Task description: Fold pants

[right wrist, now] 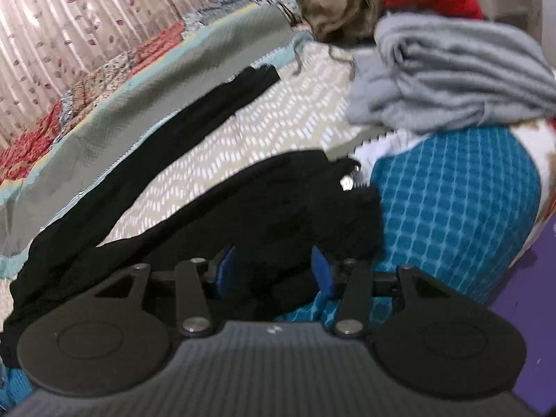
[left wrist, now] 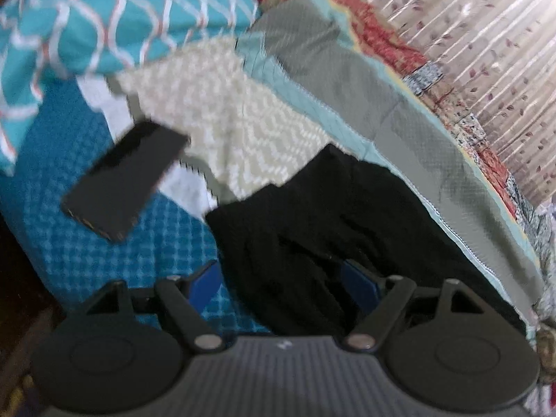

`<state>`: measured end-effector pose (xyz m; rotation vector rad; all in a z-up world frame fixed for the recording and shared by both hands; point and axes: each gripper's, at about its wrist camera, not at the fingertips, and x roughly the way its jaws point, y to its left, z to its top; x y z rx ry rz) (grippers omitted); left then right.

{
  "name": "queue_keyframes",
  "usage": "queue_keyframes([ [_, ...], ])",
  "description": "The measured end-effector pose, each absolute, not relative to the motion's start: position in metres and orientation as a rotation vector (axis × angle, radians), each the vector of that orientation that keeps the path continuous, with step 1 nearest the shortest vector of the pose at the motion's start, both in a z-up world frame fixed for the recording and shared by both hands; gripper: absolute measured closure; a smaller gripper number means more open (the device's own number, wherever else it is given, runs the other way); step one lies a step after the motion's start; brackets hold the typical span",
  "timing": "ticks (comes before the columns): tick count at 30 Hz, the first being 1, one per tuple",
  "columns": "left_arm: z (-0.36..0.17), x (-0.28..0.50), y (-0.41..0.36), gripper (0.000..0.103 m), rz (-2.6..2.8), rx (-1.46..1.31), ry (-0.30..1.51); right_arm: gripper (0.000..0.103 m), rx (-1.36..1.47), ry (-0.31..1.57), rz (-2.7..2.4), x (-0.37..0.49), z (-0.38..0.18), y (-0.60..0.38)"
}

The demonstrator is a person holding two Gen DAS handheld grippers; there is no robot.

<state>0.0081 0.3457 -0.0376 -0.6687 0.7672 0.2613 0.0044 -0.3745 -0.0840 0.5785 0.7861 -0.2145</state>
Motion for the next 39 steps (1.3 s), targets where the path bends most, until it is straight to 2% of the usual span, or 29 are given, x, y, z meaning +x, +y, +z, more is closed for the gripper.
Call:
queue_keyframes([
  [1, -0.043, 0.012, 0.345, 0.025, 0.261, -0.687, 0.780, 0.055, 0.590, 0.805, -0.231, 0.006, -0.089, -0.375],
  [2, -0.049, 0.017, 0.347, 0.025, 0.260, -0.704, 0.799, 0.062, 0.596, 0.819, -0.246, 0.007, -0.092, -0.376],
  [3, -0.054, 0.021, 0.346, 0.025, 0.263, -0.711, 0.812, 0.074, 0.599, 0.825, -0.263, 0.008, -0.095, -0.377],
  [4, -0.057, 0.024, 0.342, 0.025, 0.268, -0.711, 0.821, 0.081, 0.592, 0.833, -0.281, 0.009, -0.097, -0.378],
  [5, -0.061, 0.026, 0.339, 0.025, 0.273, -0.703, 0.833, 0.098, 0.578, 0.841, -0.302, 0.008, -0.097, -0.375],
  [6, -0.063, 0.027, 0.336, 0.028, 0.274, -0.689, 0.848, 0.101, 0.559, 0.846, -0.319, 0.007, -0.097, -0.376],
  [10, -0.054, 0.018, 0.327, 0.026, 0.242, -0.573, 0.840, 0.100, 0.534, 0.778, -0.320, -0.010, -0.082, -0.371],
  [11, -0.051, 0.014, 0.325, 0.025, 0.236, -0.515, 0.836, 0.095, 0.523, 0.757, -0.295, -0.015, -0.076, -0.369],
  [13, -0.049, 0.008, 0.319, 0.025, 0.201, -0.421, 0.847, 0.095, 0.517, 0.725, -0.243, -0.022, -0.068, -0.367],
  [16, -0.055, -0.001, 0.303, 0.024, 0.124, -0.309, 0.887, 0.085, 0.531, 0.709, -0.178, -0.025, -0.062, -0.362],
  [18, -0.064, -0.004, 0.289, 0.025, 0.082, -0.236, 0.925, 0.074, 0.533, 0.708, -0.141, -0.024, -0.061, -0.356],
  [19, -0.069, -0.005, 0.281, 0.025, 0.071, -0.198, 0.942, 0.073, 0.531, 0.712, -0.117, -0.022, -0.061, -0.352],
  [20, -0.074, -0.005, 0.273, 0.031, 0.070, -0.152, 0.951, 0.072, 0.530, 0.717, -0.085, -0.020, -0.061, -0.346],
  [21, -0.079, -0.005, 0.267, 0.052, 0.064, -0.105, 0.962, 0.070, 0.523, 0.726, -0.044, -0.016, -0.062, -0.335],
  [22, -0.081, -0.005, 0.261, 0.063, 0.039, -0.084, 0.976, 0.068, 0.509, 0.735, -0.011, -0.014, -0.063, -0.329],
  [24, -0.075, -0.009, 0.254, 0.101, -0.018, -0.090, 0.972, 0.060, 0.474, 0.772, 0.061, -0.006, -0.066, -0.313],
  [28, -0.042, -0.039, 0.237, 0.101, -0.409, -0.163, 0.979, 0.059, 0.354, 0.842, 0.148, 0.009, -0.074, -0.281],
  [32, -0.008, -0.118, 0.177, 0.100, -0.945, 0.089, 0.964, 0.059, 0.317, 0.896, 0.217, 0.022, -0.085, -0.270],
  [35, -0.010, -0.146, 0.162, 0.096, -1.018, 0.168, 1.044, 0.057, 0.307, 0.973, 0.301, 0.026, -0.093, -0.262],
  [37, -0.009, -0.147, 0.173, 0.096, -0.935, 0.172, 1.032, 0.057, 0.239, 1.028, 0.363, 0.026, -0.098, -0.248],
  [39, -0.006, -0.131, 0.197, 0.090, -0.764, 0.112, 0.991, 0.057, 0.153, 1.020, 0.379, 0.025, -0.095, -0.236],
])
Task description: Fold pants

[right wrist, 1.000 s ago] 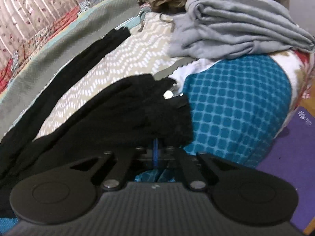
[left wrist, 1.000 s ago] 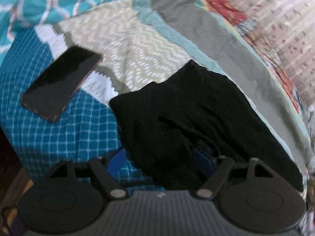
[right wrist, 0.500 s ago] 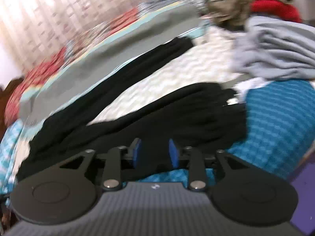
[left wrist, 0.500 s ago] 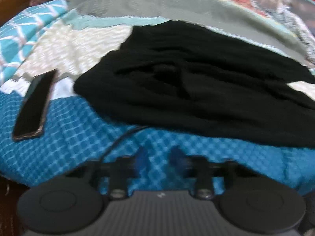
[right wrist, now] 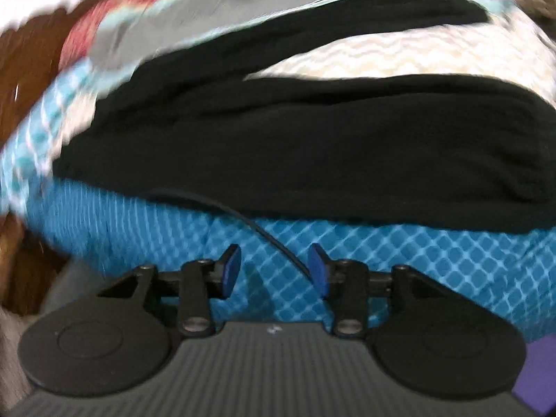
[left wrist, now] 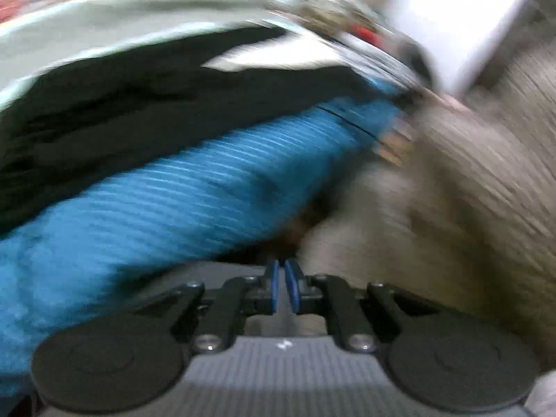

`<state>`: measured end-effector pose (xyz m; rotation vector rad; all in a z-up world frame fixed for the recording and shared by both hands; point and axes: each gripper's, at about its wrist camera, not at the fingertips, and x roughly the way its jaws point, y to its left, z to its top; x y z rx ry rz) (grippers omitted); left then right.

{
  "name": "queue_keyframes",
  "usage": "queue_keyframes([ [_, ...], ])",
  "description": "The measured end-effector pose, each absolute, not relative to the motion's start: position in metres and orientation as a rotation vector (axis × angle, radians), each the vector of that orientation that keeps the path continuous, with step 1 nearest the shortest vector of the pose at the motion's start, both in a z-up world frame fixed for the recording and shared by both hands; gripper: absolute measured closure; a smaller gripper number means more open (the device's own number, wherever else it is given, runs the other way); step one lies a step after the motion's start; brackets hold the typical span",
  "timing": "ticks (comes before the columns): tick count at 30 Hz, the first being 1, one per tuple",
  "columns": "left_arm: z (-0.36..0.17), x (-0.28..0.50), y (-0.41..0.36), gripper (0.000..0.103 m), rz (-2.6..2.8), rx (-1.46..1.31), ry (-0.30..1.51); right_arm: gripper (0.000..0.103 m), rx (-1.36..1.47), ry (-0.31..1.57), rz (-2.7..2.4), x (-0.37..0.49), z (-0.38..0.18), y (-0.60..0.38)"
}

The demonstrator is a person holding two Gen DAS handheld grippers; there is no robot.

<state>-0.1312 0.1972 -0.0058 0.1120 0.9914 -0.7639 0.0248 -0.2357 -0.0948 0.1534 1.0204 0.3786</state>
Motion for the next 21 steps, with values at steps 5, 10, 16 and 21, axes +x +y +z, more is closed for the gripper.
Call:
queue_keyframes([
  [5, -0.015, -0.079, 0.228, 0.050, -0.230, 0.155, 0.901, 0.055, 0.093, 0.961, 0.394, 0.031, -0.081, -0.225],
  [10, -0.052, -0.032, 0.228, 0.052, -0.069, 0.254, 0.904, 0.055, -0.066, 0.917, 0.409, 0.033, -0.083, -0.196],
  [16, -0.082, -0.009, 0.239, 0.084, -0.111, 0.282, 0.989, 0.055, -0.245, 0.900, 0.486, 0.047, -0.095, -0.161],
  [21, -0.057, -0.040, 0.241, 0.099, -0.390, 0.079, 1.035, 0.101, -0.324, 0.914, 0.532, 0.039, -0.091, -0.145],
])
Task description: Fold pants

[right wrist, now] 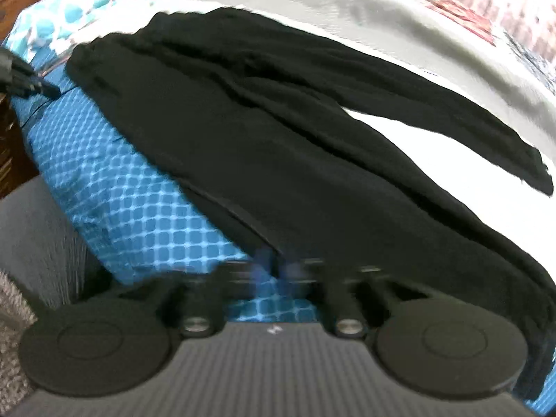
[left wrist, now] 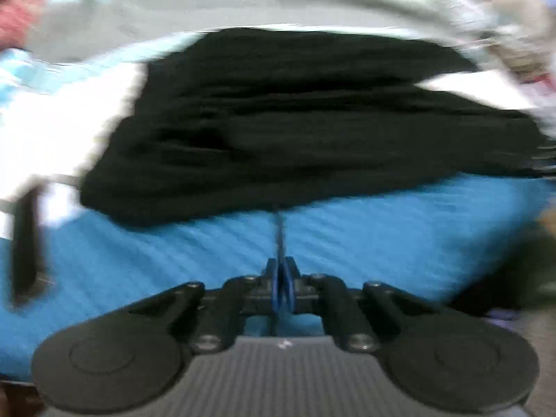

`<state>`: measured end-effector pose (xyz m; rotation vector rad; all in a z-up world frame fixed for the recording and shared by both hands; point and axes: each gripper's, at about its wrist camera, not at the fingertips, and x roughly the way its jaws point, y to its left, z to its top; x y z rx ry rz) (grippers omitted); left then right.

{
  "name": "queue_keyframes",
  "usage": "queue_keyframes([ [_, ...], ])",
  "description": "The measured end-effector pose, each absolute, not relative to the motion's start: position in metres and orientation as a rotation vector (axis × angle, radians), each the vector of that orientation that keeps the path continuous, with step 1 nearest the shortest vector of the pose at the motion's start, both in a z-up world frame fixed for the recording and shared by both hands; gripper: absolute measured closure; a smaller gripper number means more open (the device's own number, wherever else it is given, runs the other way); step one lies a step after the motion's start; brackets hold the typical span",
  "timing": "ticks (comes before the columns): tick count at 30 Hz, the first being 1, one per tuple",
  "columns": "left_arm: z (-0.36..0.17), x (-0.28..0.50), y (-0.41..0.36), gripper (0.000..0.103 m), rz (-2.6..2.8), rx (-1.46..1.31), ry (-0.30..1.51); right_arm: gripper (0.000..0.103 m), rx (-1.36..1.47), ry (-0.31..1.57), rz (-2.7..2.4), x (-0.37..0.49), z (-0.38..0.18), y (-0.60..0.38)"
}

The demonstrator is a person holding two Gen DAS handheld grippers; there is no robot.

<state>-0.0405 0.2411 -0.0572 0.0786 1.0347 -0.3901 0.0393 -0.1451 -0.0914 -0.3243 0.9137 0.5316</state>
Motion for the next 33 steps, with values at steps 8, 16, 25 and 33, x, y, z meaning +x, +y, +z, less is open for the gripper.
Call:
queue_keyframes([
  [8, -0.040, -0.117, 0.197, 0.094, -0.843, 0.061, 1.044, 0.100, -0.360, 1.164, 0.683, -0.009, -0.085, -0.177],
  [16, 0.010, -0.085, 0.237, 0.058, -0.716, -0.026, 0.838, 0.072, -0.106, 1.025, 0.504, 0.009, -0.051, -0.219],
  [25, -0.009, 0.009, 0.227, 0.048, -0.332, -0.192, 0.825, 0.036, 0.336, 0.915, 0.290, 0.102, -0.086, -0.244],
  [33, -0.027, 0.021, 0.180, 0.050, -0.408, 0.021, 0.913, 0.061, 0.092, 1.345, 0.729, 0.045, -0.091, -0.190],
])
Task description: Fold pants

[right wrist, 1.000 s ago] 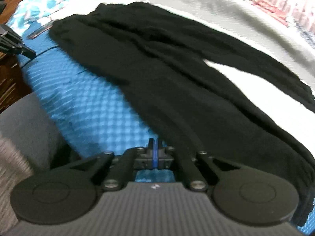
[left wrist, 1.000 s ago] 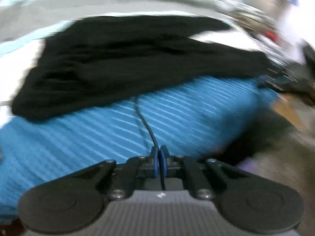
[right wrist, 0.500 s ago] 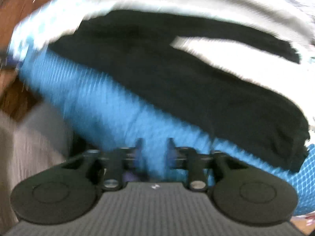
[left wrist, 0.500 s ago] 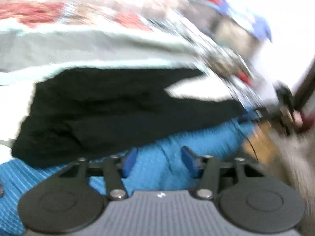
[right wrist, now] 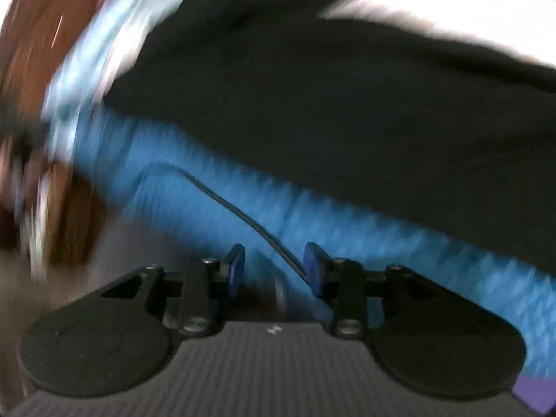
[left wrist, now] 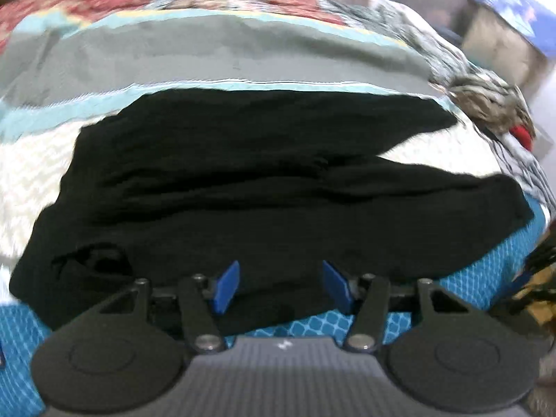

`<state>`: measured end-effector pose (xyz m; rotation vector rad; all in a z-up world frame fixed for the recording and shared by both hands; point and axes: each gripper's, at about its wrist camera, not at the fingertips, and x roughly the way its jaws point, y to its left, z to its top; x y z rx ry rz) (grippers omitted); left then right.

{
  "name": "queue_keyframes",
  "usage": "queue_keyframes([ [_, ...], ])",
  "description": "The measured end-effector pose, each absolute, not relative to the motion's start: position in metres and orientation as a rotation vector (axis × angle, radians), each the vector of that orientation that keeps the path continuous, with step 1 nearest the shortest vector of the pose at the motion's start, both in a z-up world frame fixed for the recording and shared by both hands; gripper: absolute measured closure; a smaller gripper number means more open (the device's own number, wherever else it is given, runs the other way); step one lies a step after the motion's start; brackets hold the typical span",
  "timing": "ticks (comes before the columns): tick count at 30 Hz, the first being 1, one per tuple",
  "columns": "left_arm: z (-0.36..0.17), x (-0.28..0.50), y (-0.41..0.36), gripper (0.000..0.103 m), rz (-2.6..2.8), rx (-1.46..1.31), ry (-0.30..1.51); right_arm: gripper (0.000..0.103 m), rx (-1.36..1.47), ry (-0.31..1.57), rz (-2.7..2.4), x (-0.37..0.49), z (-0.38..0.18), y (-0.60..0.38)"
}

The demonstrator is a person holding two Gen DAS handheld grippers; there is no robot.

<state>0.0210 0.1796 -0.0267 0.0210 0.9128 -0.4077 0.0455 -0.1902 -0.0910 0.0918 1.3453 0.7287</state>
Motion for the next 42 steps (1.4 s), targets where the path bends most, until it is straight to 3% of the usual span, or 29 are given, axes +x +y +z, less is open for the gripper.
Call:
queue_keyframes([
  [4, -0.007, 0.047, 0.193, 0.049, -0.385, -0.019, 0.869, 0.061, 0.191, 1.213, 0.693, 0.048, -0.047, -0.229],
  [10, 0.015, 0.158, 0.222, 0.044, -0.103, 0.025, 0.804, 0.055, 0.470, 0.912, 0.244, 0.122, -0.004, -0.333],
  [14, -0.003, 0.236, 0.218, 0.043, 0.087, 0.252, 0.758, 0.053, 0.640, 0.803, 0.005, 0.194, -0.008, -0.385],
  [19, -0.050, 0.295, 0.203, 0.041, 0.024, 0.481, 0.733, 0.053, 0.638, 0.810, -0.157, 0.295, -0.026, -0.406],
  [24, -0.085, 0.307, 0.177, 0.014, -0.158, 0.684, 0.698, 0.038, 0.518, 0.892, -0.258, 0.363, -0.049, -0.397],
  [28, -0.113, 0.329, 0.178, 0.011, -0.174, 0.728, 0.754, 0.038, 0.439, 0.966, -0.335, 0.402, -0.073, -0.409],
  [29, -0.117, 0.330, 0.179, 0.014, -0.180, 0.712, 0.750, 0.038, 0.415, 1.000, -0.350, 0.418, -0.083, -0.414],
  [31, -0.113, 0.331, 0.183, 0.052, -0.251, 0.623, 0.790, 0.039, 0.340, 1.020, -0.373, 0.424, -0.099, -0.406],
  [32, -0.109, 0.330, 0.184, 0.079, -0.294, 0.571, 0.820, 0.045, 0.289, 1.013, -0.384, 0.424, -0.100, -0.399],
  [33, -0.106, 0.328, 0.183, 0.091, -0.291, 0.565, 0.827, 0.070, 0.248, 1.009, -0.395, 0.430, -0.100, -0.395],
  [34, -0.106, 0.324, 0.179, 0.092, -0.286, 0.608, 0.812, 0.093, 0.225, 0.999, -0.391, 0.427, -0.098, -0.393],
  [35, -0.105, 0.318, 0.175, 0.094, -0.284, 0.647, 0.792, 0.098, 0.254, 0.991, -0.379, 0.424, -0.095, -0.397],
  [42, -0.053, 0.277, 0.186, 0.094, -0.232, 0.549, 0.655, 0.099, 0.382, 0.821, -0.343, 0.368, -0.042, -0.390],
])
